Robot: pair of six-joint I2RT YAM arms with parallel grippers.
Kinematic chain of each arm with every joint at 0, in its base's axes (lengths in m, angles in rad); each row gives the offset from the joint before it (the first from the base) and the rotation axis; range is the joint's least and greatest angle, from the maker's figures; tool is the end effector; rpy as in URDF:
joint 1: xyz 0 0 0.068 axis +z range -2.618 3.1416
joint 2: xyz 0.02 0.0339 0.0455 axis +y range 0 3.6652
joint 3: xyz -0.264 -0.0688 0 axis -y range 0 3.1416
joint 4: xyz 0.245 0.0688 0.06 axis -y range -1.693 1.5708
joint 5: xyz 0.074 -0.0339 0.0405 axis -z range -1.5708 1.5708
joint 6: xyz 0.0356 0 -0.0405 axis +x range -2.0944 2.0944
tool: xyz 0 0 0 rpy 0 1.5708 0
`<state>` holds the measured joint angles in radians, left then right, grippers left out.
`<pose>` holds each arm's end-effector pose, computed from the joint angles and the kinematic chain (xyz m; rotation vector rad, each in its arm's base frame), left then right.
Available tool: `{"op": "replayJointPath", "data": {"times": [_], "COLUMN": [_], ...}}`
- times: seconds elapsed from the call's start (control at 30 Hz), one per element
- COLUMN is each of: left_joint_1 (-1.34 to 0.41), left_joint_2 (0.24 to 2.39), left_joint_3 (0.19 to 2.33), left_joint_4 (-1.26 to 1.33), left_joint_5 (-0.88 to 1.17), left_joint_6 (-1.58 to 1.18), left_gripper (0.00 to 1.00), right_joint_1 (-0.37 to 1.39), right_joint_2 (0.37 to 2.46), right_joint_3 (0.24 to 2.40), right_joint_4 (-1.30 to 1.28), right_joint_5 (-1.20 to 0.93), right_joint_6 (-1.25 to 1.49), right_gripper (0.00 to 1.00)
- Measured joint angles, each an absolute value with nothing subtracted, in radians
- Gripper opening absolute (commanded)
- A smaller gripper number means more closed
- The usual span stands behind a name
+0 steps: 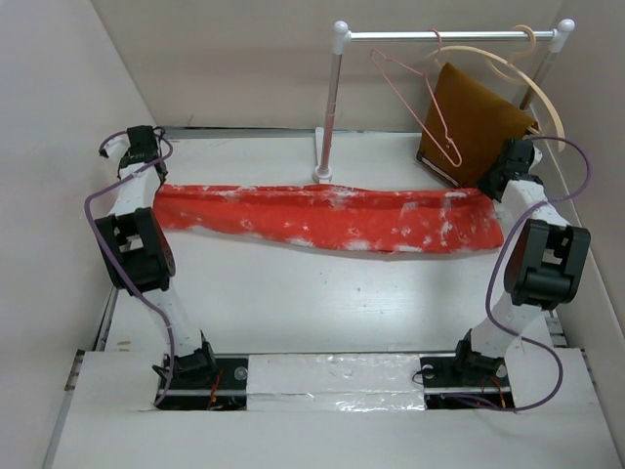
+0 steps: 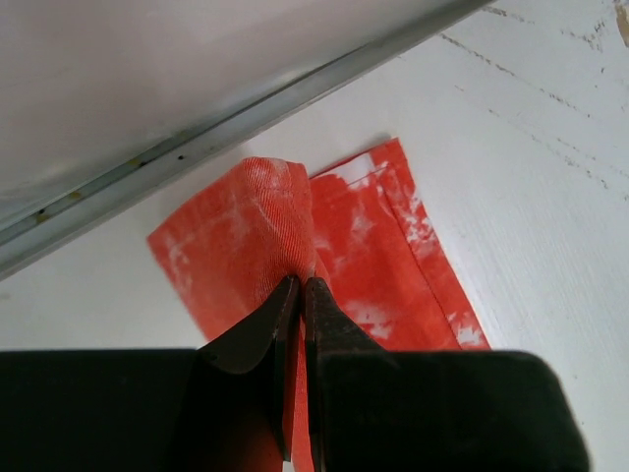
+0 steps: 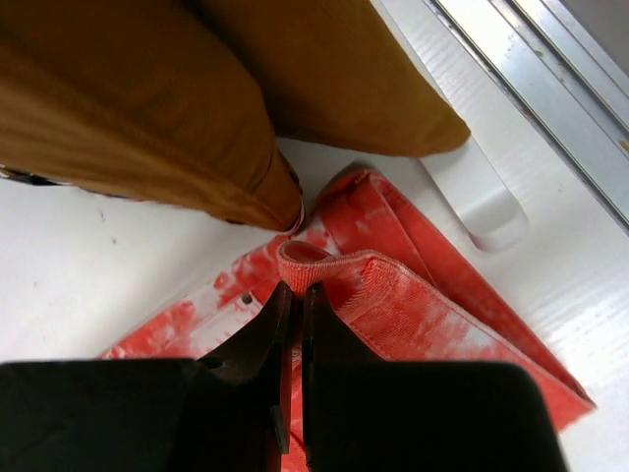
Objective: Place the trousers on the hanger
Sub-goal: Fold the trousers at the center of the board.
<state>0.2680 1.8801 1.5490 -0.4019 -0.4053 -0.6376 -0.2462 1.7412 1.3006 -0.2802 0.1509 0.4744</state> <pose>0.4118 0.1276 0.2707 -1.1629 1.9223 0.2688 0.3808 -0.1012 0.2514 0.8772 2.1069 -0.0538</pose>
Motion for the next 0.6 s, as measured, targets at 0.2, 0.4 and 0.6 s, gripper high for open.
{"op": "replayJointPath", "data": {"times": [0.2, 0.4, 0.6], "left_joint_1": [0.236, 0.195, 0.177], "left_joint_2": [2.037, 2.162, 2.228], "left_joint_3": [1.693, 1.84, 1.936], "left_joint_4": [-0.414, -0.433, -0.449], "left_joint_5": [-0.402, -0.435, -0.445], "left_joint_6": [-0.602, -0.575, -0.563], "left_gripper": [0.0, 0.0, 0.03], "right_joint_1": [-0.246, -0.244, -0.244], "right_joint_2": [1.825, 1.875, 1.911], "right_joint_3": [1.323, 1.345, 1.375], "right_joint_4": [-0.251, -0.22, -0.207], "right_joint_5": [0.15, 0.153, 0.158], "right_joint_6": [0.474, 0.474, 0.474], "right_gripper": [0.0, 0.0, 0.0]}}
